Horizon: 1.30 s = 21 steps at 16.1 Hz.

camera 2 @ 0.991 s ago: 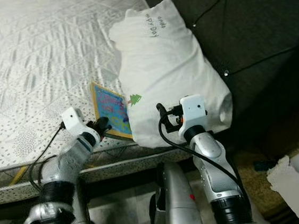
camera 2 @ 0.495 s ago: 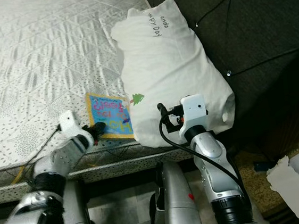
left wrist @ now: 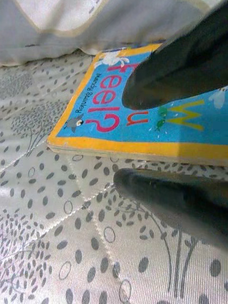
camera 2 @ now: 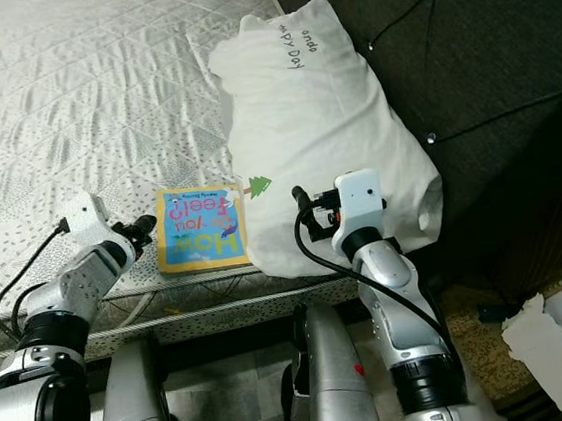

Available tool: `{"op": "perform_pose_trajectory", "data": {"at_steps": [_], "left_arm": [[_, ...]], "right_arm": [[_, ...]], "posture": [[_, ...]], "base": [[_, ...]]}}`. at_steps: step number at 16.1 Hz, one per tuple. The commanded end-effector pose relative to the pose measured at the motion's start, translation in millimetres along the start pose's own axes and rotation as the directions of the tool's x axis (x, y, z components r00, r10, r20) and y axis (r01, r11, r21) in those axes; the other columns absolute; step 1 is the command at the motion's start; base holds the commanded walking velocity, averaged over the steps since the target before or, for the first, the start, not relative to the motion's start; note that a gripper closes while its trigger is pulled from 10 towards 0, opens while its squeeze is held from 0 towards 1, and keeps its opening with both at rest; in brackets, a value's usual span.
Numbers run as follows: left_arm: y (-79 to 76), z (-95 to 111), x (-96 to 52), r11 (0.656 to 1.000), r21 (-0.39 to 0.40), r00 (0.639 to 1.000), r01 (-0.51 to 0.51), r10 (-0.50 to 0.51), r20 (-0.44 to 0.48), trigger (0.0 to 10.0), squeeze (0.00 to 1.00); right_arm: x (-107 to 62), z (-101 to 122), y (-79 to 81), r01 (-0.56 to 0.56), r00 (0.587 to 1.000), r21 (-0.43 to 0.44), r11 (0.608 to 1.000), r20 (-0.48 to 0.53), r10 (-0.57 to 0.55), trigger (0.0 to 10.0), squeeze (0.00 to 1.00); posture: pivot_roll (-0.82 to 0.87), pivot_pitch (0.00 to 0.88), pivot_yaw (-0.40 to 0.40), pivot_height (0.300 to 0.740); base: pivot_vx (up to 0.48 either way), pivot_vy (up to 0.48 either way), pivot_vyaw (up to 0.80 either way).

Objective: Clean up the room

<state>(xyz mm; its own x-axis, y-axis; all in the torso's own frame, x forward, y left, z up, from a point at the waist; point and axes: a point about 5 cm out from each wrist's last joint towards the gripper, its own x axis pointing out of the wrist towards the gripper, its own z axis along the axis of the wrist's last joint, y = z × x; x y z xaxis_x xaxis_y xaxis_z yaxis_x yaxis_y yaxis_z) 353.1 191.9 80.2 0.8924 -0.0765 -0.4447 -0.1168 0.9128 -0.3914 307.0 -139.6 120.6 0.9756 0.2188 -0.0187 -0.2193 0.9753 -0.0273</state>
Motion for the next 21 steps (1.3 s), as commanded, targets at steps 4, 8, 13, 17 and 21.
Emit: {"op": "perform_pose_trajectory", "data": {"at_steps": [4, 8, 13, 17, 21], "left_arm": [[13.7, 15, -9.8, 0.989, 0.055, 0.971, -0.14, 0.126, 0.202, 10.0, 1.0], [4.5, 12, -46.7, 0.977, 0.142, 0.909, -0.16, 0.09, 0.407, 10.0, 1.0], [0.2, 6, -74.5, 0.93, 0.25, 0.84, -0.27, 0.101, 0.533, 10.0, 1.0], [-12.9, 19, -77.8, 0.935, 0.258, 0.797, -0.245, 0.042, 0.602, 10.0, 0.0], [-27.6, 14, -76.7, 0.925, 0.297, 0.8, -0.239, 0.014, 0.6, 10.0, 0.0]], "right_arm": [[10.9, 6, -3.6, 0.031, 0.999, 0.002, 1.0, 0.036, -0.031, 10.0, 0.0], [26.0, 9, 1.3, 0.029, 0.998, 0.035, 0.999, 0.063, -0.032, 10.0, 0.0], [37.6, 15, 7.7, -0.009, 0.994, 0.123, 0.992, 0.109, -0.004, 10.0, 0.0], [41.0, 22, 17.3, -0.046, 0.988, 0.127, 0.991, 0.154, 0.026, 10.0, 0.0], [38.4, 18, 8.6, -0.019, 0.988, 0.135, 0.991, 0.154, -0.002, 10.0, 0.0]], "posture": [[0.04, 0.01, -0.088, 0.542], [0.07, 0.0, -0.064, 0.542], [0.11, 0.0, -0.056, 0.542], [0.1, 0.0, -0.048, 0.587], [0.08, 0.0, -0.026, 0.636]], "base": [[0.0, 0.0, 0.0], [0.0, 0.0, 0.0], [0.0, 0.0, 0.0], [0.0, 0.0, 0.0], [0.0, 0.0, 0.0]]}}
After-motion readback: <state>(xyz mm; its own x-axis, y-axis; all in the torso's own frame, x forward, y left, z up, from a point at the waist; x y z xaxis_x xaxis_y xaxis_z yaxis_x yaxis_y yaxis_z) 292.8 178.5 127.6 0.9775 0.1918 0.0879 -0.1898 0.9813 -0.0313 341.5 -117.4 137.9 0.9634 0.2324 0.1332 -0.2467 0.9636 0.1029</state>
